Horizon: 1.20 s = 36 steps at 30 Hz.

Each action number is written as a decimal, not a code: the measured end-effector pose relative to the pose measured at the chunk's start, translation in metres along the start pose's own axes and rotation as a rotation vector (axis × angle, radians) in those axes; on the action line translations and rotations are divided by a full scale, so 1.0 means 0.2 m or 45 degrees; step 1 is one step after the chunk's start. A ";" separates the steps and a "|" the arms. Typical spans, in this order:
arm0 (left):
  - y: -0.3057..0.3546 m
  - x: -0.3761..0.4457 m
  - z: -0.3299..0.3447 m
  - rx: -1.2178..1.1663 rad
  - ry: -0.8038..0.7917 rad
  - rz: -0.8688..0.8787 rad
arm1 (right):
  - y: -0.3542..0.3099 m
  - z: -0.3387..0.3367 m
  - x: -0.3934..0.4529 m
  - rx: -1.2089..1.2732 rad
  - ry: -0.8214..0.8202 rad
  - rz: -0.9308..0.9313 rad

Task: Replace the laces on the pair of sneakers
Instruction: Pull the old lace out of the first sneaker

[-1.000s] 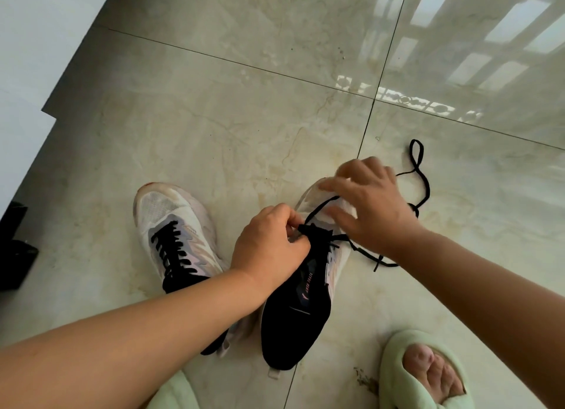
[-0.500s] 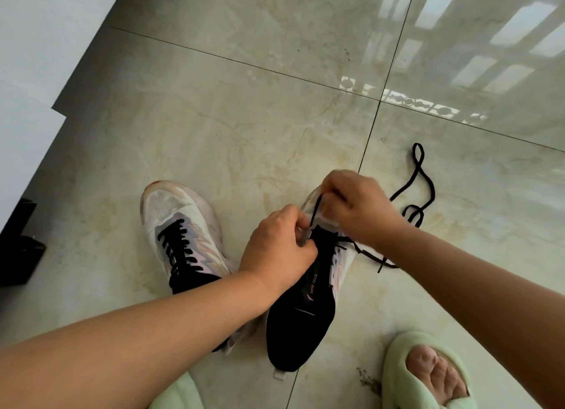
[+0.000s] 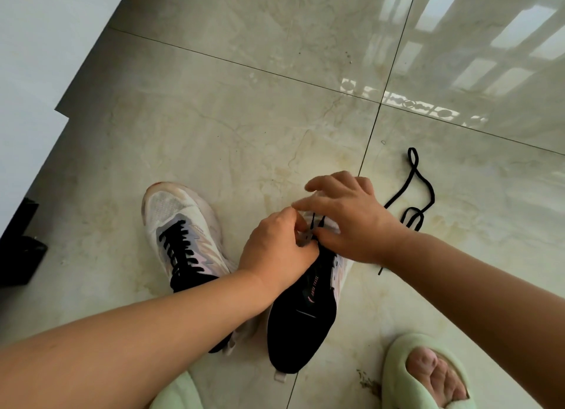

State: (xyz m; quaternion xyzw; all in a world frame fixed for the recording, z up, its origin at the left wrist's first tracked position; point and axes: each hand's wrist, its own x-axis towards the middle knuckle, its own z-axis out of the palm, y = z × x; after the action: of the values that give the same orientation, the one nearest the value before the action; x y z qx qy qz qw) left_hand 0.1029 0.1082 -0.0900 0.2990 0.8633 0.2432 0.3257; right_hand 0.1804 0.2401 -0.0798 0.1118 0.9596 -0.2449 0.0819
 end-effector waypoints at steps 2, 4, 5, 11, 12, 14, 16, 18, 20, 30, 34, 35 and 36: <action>0.00 0.00 -0.01 0.010 -0.001 -0.052 | -0.01 0.01 0.00 -0.122 -0.032 -0.103; 0.00 0.00 -0.01 0.027 0.006 -0.086 | -0.01 0.00 0.01 -0.113 -0.095 -0.142; 0.00 0.00 -0.01 0.039 0.010 -0.086 | -0.01 0.00 0.02 -0.059 -0.126 -0.143; 0.02 -0.01 -0.01 0.089 0.017 0.011 | 0.01 -0.02 0.05 0.160 -0.154 -0.059; 0.02 -0.02 0.00 0.095 0.017 0.028 | 0.01 -0.02 0.05 0.216 -0.100 0.036; 0.03 -0.02 0.00 0.106 0.024 0.059 | 0.00 -0.01 0.06 0.439 0.052 0.263; 0.03 -0.02 0.01 0.098 0.035 0.072 | 0.01 0.01 0.06 0.594 0.163 0.358; 0.03 -0.02 0.00 0.097 0.036 0.067 | 0.01 0.02 0.05 0.630 0.159 0.325; 0.02 -0.02 0.00 0.085 0.036 0.055 | 0.01 0.01 0.05 0.597 0.093 0.227; 0.03 -0.01 -0.01 0.103 0.034 0.072 | 0.02 -0.02 0.04 0.243 -0.173 -0.085; 0.03 0.00 -0.01 0.155 0.049 0.135 | -0.01 0.05 0.03 0.062 -0.047 0.015; 0.03 0.00 -0.01 0.174 0.053 0.148 | -0.01 0.07 0.03 0.062 -0.019 0.044; 0.03 0.00 -0.01 0.190 0.057 0.159 | -0.01 0.07 0.03 0.068 0.003 0.070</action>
State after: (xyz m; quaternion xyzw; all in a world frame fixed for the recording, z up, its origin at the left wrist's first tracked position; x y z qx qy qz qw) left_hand 0.1035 0.1133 -0.0850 0.3702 0.8658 0.2045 0.2675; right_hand 0.1756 0.2316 -0.0924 0.1404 0.9494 -0.2678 0.0845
